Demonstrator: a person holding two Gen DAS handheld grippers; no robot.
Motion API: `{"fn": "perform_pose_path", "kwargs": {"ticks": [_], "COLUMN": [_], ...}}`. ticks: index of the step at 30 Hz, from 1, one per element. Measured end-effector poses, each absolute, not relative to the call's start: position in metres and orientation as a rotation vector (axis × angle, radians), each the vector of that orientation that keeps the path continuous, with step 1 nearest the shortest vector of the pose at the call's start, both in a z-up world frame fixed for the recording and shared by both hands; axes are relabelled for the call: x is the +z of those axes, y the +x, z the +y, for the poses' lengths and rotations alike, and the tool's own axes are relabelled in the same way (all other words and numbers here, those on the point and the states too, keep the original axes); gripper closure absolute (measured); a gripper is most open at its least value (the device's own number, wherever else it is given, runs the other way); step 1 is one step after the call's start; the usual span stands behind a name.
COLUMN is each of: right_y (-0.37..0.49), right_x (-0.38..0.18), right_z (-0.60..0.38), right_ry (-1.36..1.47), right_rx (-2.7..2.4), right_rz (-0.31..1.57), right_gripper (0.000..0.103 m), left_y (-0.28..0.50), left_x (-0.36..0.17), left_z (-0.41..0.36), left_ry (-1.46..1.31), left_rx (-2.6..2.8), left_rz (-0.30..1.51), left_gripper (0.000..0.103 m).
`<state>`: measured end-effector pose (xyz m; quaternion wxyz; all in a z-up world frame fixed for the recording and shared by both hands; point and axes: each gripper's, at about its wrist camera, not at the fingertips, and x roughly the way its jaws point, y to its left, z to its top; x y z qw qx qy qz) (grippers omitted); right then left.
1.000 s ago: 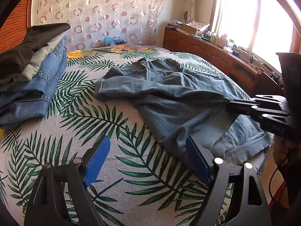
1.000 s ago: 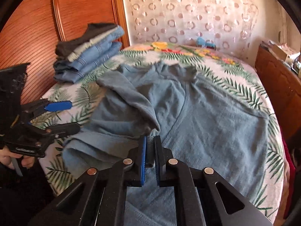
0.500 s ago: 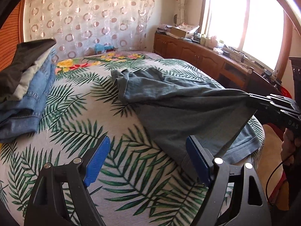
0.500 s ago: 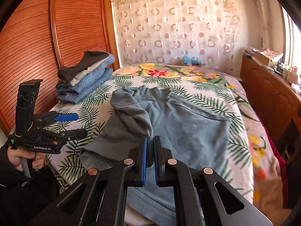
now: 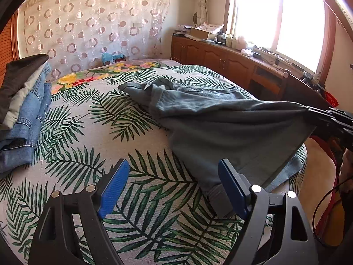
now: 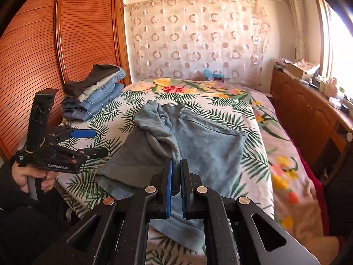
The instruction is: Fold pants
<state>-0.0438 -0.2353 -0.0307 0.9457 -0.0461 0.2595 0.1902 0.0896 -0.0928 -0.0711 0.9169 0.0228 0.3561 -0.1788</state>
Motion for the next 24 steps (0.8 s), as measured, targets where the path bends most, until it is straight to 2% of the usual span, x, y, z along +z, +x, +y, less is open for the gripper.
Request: {"fn": "perform_pose_path", "kwargs": {"ticks": [24], "right_y": [-0.037], "right_x": [-0.062], "right_z": [-0.249], "right_ry": [-0.065], "right_rx": [0.295], "right_rz": [0.714], "right_gripper": [0.096], "left_y": [0.108], "left_x": [-0.082], "left_z": [-0.098], "left_ry": [0.076], "left_rx": [-0.355], "left_rz": [0.738], "left_gripper": [0.02]}}
